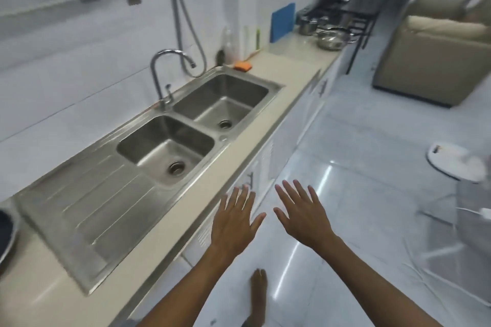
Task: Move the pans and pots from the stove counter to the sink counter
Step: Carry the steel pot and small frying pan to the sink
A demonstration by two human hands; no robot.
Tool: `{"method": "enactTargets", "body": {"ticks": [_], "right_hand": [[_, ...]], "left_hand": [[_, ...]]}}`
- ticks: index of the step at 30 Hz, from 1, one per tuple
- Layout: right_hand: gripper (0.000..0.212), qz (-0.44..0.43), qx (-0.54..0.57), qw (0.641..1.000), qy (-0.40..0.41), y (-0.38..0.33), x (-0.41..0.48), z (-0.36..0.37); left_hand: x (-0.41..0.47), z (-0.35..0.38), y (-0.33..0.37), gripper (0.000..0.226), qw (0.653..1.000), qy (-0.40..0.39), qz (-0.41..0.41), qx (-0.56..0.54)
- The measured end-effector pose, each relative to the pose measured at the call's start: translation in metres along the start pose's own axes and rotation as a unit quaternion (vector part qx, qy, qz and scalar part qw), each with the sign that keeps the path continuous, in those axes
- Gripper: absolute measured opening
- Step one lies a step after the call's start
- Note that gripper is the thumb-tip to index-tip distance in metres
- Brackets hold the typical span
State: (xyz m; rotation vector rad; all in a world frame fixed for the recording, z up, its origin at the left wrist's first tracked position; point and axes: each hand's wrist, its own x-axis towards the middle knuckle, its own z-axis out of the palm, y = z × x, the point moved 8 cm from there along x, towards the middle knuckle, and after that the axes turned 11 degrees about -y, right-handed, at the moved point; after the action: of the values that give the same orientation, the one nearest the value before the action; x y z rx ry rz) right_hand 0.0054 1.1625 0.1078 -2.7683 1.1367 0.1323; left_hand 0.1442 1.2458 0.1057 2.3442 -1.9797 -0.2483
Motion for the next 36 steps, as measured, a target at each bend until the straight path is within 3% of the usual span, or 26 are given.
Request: {"method": "enactTargets", "body": {"ticks": [15,27,36], "right_hand": [[0.069,0.206,0.029,0.977,0.043,0.327,0.164,-0.107],[0.070,0.218,0.059,0.974,0.026,0.594,0.329,-0.118],[0.070,0.195,0.059,0.979,-0.005,0.791,0.448,-0.163]], "left_hand": [[0.409,-0.038,0.159,0.087,0.991,-0.018,0.134,-0.019],[0.702,-0.005,0.274,0.092,0.989,-0.053,0.138,0.000],[0.908,-0.017,0.374,0.080,0.989,-0.065,0.128,-0.030]]}}
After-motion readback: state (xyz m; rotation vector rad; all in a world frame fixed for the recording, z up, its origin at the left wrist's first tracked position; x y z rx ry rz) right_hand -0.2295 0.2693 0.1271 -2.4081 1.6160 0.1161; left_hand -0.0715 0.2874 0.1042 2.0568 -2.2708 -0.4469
